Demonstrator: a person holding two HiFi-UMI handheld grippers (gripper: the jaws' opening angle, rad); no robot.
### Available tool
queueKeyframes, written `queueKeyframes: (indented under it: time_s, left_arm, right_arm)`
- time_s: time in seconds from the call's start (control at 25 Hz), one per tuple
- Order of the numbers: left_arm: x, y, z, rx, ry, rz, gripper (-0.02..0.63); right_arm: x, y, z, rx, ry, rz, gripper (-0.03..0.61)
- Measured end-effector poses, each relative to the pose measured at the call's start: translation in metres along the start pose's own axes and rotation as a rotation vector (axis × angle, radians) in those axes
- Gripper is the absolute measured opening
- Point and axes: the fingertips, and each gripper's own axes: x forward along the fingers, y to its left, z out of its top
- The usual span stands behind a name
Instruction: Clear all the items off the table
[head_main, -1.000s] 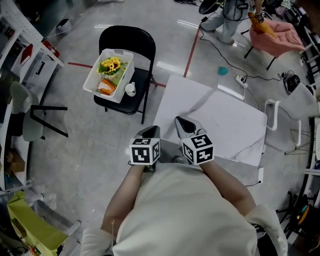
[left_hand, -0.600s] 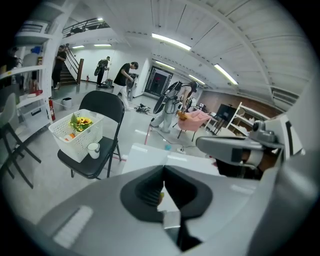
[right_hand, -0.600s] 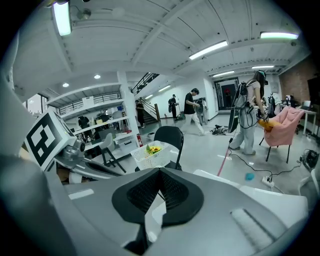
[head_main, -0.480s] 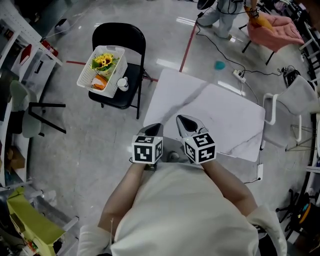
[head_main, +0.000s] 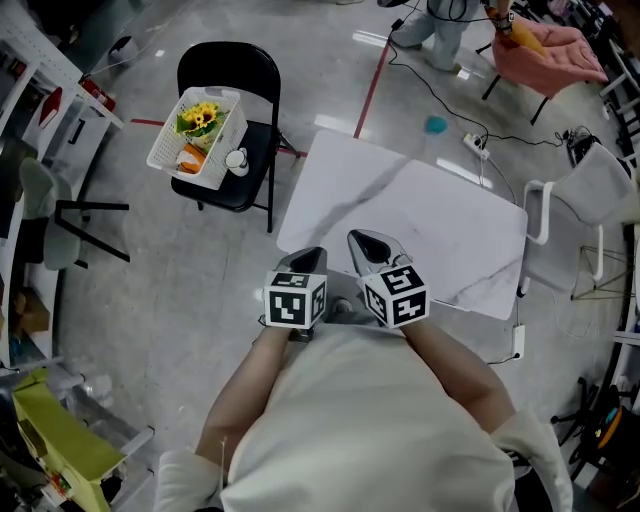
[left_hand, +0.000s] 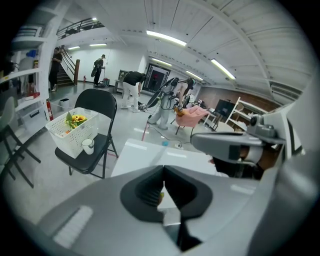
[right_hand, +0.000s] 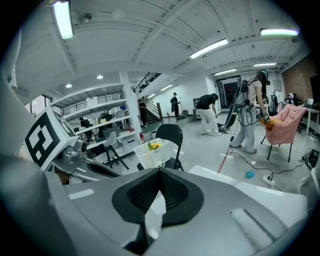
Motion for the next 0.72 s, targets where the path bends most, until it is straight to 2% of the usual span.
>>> queueKeyframes:
  time_s: [0.72]
  left_arm:
    - [-0.013, -0.005, -0.007, -0.016, -0.02, 0.048, 0.009]
  right_arm:
    - [-0.012, 0.007, -0.001, -0.005, -0.022, 0.056, -0.003]
